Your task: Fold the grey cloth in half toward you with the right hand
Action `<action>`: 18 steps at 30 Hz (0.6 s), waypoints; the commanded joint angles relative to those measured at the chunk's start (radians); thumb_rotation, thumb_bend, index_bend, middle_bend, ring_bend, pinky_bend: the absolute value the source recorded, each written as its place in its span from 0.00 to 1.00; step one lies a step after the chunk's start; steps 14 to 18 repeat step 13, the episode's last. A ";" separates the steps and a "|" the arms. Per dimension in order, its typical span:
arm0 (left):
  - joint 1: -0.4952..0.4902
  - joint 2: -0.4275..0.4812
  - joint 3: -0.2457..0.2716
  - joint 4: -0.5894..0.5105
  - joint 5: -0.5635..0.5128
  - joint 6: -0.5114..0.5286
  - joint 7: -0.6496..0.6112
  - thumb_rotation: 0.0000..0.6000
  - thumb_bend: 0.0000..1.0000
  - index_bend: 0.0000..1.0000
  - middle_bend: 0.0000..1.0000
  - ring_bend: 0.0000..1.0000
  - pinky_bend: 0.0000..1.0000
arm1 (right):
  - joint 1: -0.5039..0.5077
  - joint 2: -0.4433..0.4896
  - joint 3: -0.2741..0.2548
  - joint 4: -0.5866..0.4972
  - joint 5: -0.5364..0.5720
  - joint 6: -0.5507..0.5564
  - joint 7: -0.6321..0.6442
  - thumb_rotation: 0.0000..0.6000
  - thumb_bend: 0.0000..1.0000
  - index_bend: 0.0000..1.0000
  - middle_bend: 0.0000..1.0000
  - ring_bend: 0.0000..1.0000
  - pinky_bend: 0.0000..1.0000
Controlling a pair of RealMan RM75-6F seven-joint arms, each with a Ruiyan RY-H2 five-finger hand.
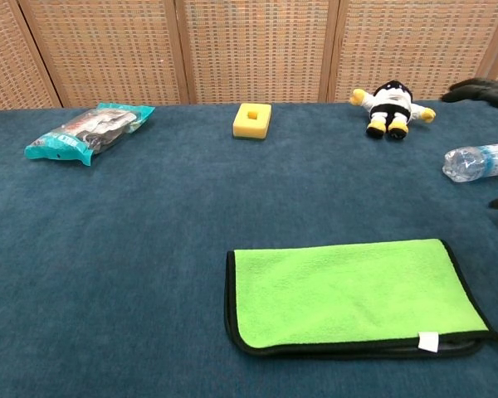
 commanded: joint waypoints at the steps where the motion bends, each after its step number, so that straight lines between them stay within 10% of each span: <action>1: 0.013 0.004 0.006 -0.016 0.009 0.019 -0.005 1.00 0.13 0.00 0.00 0.00 0.00 | -0.120 0.035 -0.026 0.015 0.024 0.116 0.066 1.00 0.00 0.00 0.00 0.00 0.00; 18: 0.042 0.009 0.027 -0.041 0.041 0.053 0.003 1.00 0.13 0.00 0.00 0.00 0.00 | -0.309 0.127 -0.047 -0.114 0.040 0.311 0.129 1.00 0.00 0.00 0.00 0.00 0.00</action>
